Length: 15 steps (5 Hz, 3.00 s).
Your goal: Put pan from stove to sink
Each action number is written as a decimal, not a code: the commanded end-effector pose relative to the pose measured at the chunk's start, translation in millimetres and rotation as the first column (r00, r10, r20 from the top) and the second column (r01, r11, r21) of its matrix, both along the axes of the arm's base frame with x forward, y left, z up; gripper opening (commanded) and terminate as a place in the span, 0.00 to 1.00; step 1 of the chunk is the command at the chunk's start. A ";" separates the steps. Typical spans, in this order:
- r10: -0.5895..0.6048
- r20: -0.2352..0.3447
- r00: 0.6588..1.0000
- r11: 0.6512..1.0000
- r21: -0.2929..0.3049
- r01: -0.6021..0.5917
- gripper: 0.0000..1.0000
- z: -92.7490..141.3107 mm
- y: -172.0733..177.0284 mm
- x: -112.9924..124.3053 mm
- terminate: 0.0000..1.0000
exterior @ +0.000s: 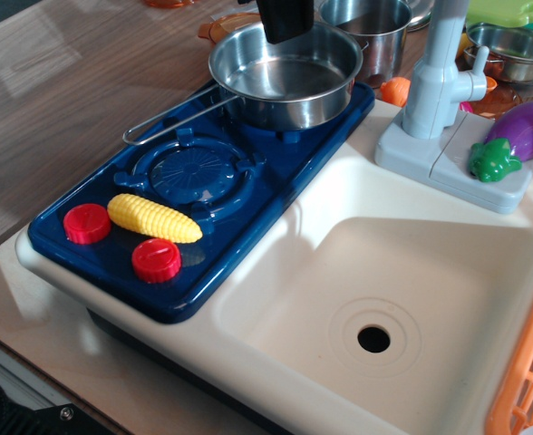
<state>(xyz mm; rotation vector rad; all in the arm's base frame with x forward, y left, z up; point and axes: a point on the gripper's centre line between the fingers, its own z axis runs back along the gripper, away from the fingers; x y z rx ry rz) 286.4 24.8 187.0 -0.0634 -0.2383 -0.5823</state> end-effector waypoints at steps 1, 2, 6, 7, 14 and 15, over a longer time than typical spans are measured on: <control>0.000 0.000 1.000 1.000 0.000 0.000 1.00 0.0 0.0 0.0 0.00; -0.006 0.024 1.000 1.000 0.011 0.006 1.00 3.5 -14.9 -7.2 0.00; -0.027 0.119 0.992 0.997 -0.068 0.036 1.00 -31.6 -33.4 -7.2 0.00; -0.019 0.124 0.992 0.996 -0.079 0.029 1.00 -39.9 -29.8 -8.1 0.00; 0.268 0.071 0.961 0.962 0.042 -0.271 0.00 3.9 -72.4 -76.1 0.00; 0.321 0.049 0.946 0.946 0.022 -0.322 0.00 1.8 -98.8 -88.0 0.00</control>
